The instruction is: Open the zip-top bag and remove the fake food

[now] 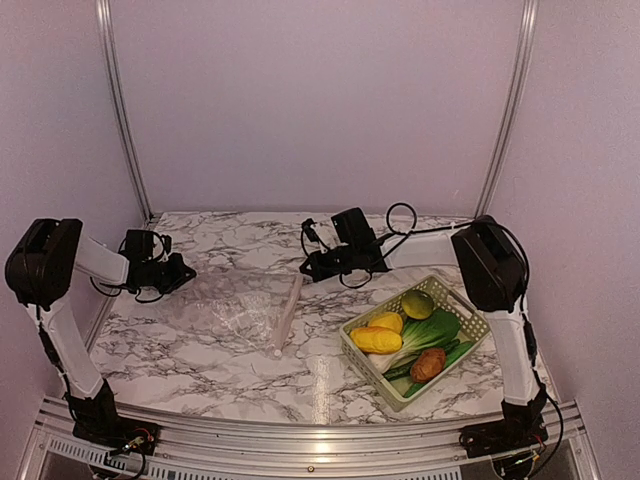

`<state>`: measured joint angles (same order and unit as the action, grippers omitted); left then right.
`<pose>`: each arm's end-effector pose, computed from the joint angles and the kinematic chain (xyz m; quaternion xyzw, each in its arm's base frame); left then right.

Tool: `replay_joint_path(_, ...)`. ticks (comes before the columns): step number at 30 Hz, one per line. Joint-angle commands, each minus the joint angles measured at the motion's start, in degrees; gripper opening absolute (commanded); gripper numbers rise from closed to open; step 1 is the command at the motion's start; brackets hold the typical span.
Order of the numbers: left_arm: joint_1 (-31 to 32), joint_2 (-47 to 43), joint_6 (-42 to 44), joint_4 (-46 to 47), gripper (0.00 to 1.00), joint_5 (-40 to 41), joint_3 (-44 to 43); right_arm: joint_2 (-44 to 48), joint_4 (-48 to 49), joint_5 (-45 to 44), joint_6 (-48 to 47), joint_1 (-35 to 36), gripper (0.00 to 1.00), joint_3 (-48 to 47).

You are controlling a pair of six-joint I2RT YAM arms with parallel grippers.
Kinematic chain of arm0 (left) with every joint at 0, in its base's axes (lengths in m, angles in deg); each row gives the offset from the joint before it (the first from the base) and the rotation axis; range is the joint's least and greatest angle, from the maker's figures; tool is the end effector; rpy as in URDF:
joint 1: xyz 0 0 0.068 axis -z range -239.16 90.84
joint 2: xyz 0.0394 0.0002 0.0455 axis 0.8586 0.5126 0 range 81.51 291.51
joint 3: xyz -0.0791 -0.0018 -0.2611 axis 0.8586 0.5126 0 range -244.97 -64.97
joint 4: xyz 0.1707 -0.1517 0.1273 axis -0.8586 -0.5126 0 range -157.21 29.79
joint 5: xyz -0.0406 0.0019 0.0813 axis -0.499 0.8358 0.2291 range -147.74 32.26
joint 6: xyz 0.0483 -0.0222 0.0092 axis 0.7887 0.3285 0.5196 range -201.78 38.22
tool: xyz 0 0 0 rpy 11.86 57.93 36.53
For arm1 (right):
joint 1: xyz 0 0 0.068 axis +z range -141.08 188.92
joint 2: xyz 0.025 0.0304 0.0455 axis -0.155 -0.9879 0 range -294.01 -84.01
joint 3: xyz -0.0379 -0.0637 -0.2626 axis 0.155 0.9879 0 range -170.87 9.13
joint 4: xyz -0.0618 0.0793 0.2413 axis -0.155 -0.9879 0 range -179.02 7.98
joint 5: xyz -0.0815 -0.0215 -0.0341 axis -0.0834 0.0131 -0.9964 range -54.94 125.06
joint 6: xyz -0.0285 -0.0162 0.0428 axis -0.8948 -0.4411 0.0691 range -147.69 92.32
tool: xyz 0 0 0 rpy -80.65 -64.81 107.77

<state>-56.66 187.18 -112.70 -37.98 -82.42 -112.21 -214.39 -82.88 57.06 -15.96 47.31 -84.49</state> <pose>0.3555 -0.0304 0.1275 -0.1200 0.8682 -0.3096 0.3686 0.3899 0.3260 0.1508 -0.2851 0.8377 0.3385 0.3199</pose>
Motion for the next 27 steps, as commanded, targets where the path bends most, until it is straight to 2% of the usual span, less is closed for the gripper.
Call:
replay_joint_path(1,-1.2,-2.1,-1.2,-0.3,0.00,2.9,1.2,1.8,-0.5,-7.1,-2.8,-1.5,0.00,-0.7)
replay_joint_path(3,-1.3,-2.1,-1.5,0.2,0.00,3.1,1.3,1.3,-1.3,-8.4,-3.7,-1.5,0.00,-2.0)
replay_joint_path(6,-1.4,-2.3,-1.7,0.5,0.05,3.1,1.1,0.4,-2.7,-8.4,-5.2,-1.6,0.00,-4.3)
replay_joint_path(7,-1.4,-2.3,-1.7,0.6,0.09,3.1,0.8,-0.1,-3.7,-7.8,-5.8,-1.5,0.00,-5.8)
replay_joint_path(8,-1.5,-2.5,-1.6,0.1,0.18,2.9,0.3,-0.4,-4.8,-7.3,-6.3,-1.5,0.04,-7.0)
replay_joint_path(9,-1.5,-2.8,-1.3,-0.6,0.27,2.6,-0.4,-0.3,-5.2,-7.1,-6.6,-1.6,0.18,-7.4)
replay_joint_path(11,-1.5,-4.5,-0.5,-2.6,0.40,2.5,-1.5,1.1,-4.6,-8.1,-6.9,-1.5,0.37,-6.7)
replay_joint_path(13,-1.5,-6.9,1.0,-5.0,0.56,3.7,-2.4,3.0,-4.2,-8.5,-7.0,-1.8,0.49,-5.8)
replay_joint_path(15,-1.5,-9.3,2.4,-8.5,0.83,5.0,-3.6,4.7,-4.0,-8.1,-7.0,-2.5,0.63,-4.9)
replay_joint_path(17,-1.6,-11.1,4.3,-12.0,0.98,6.2,-5.5,6.7,-3.7,-7.1,-7.1,-3.3,0.77,-3.8)
replay_joint_path(21,-1.3,-14.0,7.3,-18.1,0.99,7.5,-9.9,11.7,-2.9,-5.9,-7.1,-5.2,0.98,-0.3)
replay_joint_path(27,2.7,-19.5,11.6,-25.8,0.99,14.3,-14.0,20.6,-2.6,-5.1,-8.2,-7.2,0.99,6.0)
